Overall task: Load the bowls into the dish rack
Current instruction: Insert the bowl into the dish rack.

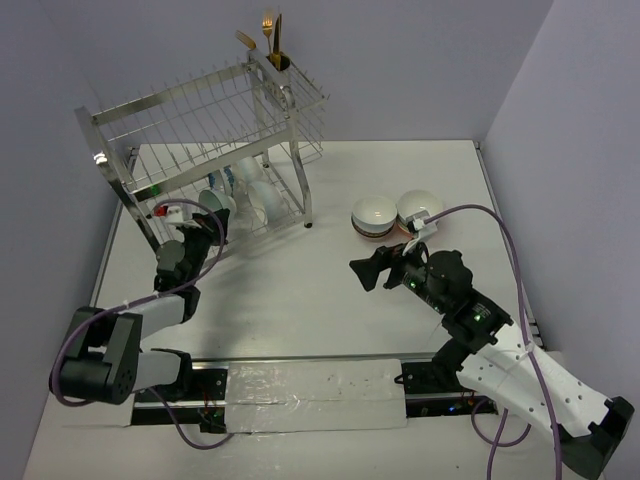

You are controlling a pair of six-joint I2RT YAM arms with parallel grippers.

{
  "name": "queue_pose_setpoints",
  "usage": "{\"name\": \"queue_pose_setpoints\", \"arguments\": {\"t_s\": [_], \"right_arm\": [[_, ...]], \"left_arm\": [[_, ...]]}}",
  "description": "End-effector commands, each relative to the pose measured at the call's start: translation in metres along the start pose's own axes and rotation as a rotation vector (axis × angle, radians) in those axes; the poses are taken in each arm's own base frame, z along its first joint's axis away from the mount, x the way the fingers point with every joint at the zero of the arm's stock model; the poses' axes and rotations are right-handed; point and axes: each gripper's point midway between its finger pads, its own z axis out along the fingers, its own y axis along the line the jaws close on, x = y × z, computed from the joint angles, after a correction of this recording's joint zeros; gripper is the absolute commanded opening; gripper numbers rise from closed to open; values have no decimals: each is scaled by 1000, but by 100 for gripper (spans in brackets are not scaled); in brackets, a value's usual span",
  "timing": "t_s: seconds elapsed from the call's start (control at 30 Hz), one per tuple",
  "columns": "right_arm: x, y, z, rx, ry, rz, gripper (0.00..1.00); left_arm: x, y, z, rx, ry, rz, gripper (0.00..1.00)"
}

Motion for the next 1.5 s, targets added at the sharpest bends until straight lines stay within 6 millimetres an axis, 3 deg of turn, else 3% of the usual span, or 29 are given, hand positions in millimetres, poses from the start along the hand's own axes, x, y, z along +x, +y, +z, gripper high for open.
{"name": "queue_pose_setpoints", "arguments": {"t_s": [0.0, 0.33, 0.37, 0.9, 1.27, 1.47], "right_arm": [[-14, 9, -3, -44, -64, 12, 100], [-11, 11, -8, -56, -78, -2, 100], [-11, 11, -8, -56, -78, -3, 100], [-1, 16, -3, -76, -45, -29, 99], [2, 17, -1, -73, -40, -42, 99], [3, 19, 0, -84, -34, -47, 99]], "left_arm": [[-63, -31, 12, 153, -224, 6, 0], [-79, -14, 31, 165, -320, -27, 0], [-88, -17, 29, 181, -363, -22, 0], [-116, -5, 46, 175, -536, -32, 0], [-122, 6, 38, 89, -557, -6, 0], [-130, 2, 46, 107, -573, 20, 0]]}}
